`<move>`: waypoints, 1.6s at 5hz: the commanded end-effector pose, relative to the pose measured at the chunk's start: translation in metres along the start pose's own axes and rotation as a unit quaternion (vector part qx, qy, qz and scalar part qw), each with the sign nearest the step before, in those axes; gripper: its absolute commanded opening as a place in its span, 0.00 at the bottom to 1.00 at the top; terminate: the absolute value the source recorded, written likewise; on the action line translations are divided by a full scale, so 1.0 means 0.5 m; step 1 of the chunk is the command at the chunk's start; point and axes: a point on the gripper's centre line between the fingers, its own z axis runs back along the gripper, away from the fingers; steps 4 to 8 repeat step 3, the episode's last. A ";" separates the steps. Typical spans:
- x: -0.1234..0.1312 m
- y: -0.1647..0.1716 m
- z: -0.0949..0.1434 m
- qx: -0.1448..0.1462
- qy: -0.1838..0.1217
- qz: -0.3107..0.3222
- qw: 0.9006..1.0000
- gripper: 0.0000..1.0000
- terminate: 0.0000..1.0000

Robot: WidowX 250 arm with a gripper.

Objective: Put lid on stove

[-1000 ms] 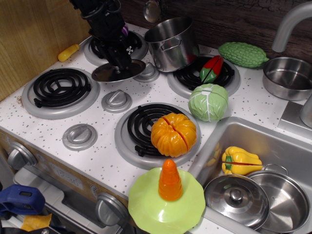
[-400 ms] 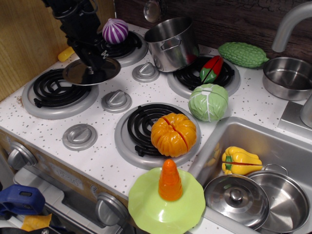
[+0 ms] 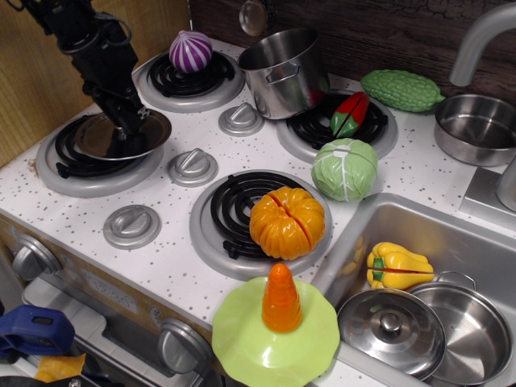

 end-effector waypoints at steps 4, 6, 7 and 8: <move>-0.041 0.062 0.028 0.108 -0.030 -0.055 0.992 0.00 1.00; -0.041 0.062 0.028 0.108 -0.030 -0.055 0.992 0.00 1.00; -0.041 0.062 0.028 0.108 -0.030 -0.055 0.992 0.00 1.00; -0.041 0.062 0.028 0.108 -0.030 -0.055 0.992 0.00 1.00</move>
